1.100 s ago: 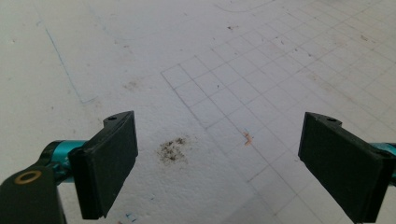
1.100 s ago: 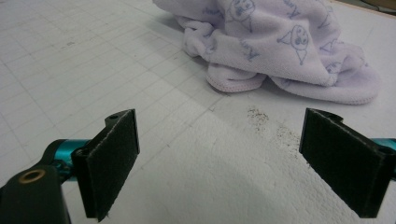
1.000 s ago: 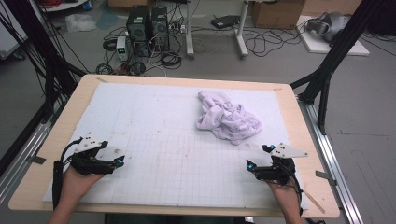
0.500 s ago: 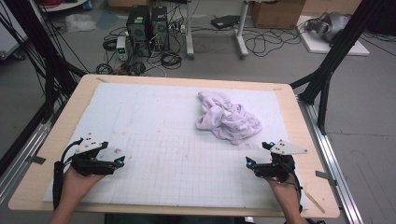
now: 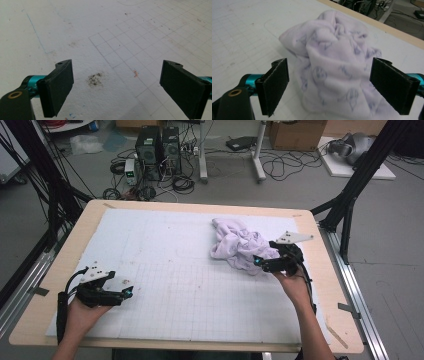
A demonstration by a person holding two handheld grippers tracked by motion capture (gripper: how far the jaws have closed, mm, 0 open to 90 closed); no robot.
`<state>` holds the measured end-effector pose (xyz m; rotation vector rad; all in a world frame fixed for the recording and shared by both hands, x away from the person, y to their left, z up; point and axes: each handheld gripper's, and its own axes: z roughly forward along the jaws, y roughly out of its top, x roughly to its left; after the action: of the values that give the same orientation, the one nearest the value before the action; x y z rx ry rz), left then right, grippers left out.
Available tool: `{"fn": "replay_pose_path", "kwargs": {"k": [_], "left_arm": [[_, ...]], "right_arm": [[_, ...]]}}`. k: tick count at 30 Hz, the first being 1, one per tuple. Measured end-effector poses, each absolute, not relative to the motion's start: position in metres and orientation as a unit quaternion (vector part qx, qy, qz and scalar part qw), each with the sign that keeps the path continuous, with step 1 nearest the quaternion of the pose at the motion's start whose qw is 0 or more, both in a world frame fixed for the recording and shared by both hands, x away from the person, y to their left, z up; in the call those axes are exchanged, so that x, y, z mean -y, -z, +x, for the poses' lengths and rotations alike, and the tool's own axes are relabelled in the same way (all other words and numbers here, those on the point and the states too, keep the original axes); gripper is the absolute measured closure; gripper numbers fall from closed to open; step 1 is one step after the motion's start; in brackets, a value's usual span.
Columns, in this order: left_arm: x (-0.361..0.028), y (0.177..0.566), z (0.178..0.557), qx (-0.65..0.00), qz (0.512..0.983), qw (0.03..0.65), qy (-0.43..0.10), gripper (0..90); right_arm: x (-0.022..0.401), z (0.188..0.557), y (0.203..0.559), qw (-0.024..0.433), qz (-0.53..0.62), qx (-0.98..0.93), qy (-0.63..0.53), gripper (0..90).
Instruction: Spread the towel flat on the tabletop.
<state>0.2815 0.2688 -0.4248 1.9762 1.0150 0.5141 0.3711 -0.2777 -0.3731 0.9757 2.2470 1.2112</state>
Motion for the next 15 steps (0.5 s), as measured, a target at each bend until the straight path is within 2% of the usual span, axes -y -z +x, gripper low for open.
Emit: {"fn": "replay_pose_path", "kwargs": {"k": [5, 9, 11, 12, 15], "left_arm": [[-0.270, 0.425, 0.282, -0.408, 0.785, 0.419, -0.204, 12.3], [-0.272, 0.426, 0.284, -0.408, 0.787, 0.416, -0.203, 12.3], [-0.271, 0.426, 0.284, -0.409, 0.786, 0.417, -0.203, 12.3], [-0.271, 0.427, 0.284, -0.410, 0.786, 0.417, -0.203, 12.3], [-0.271, 0.427, 0.285, -0.409, 0.788, 0.414, -0.200, 12.3]], "right_arm": [[0.255, 0.400, 0.378, 0.178, 0.345, -0.824, -0.414, 15.4], [0.240, 0.417, 0.398, 0.157, 0.349, -0.839, -0.387, 16.5], [0.234, 0.424, 0.409, 0.162, 0.352, -0.846, -0.366, 16.8], [0.232, 0.426, 0.414, 0.167, 0.353, -0.848, -0.359, 19.3], [0.227, 0.429, 0.424, 0.184, 0.356, -0.852, -0.338, 35.5]]}}
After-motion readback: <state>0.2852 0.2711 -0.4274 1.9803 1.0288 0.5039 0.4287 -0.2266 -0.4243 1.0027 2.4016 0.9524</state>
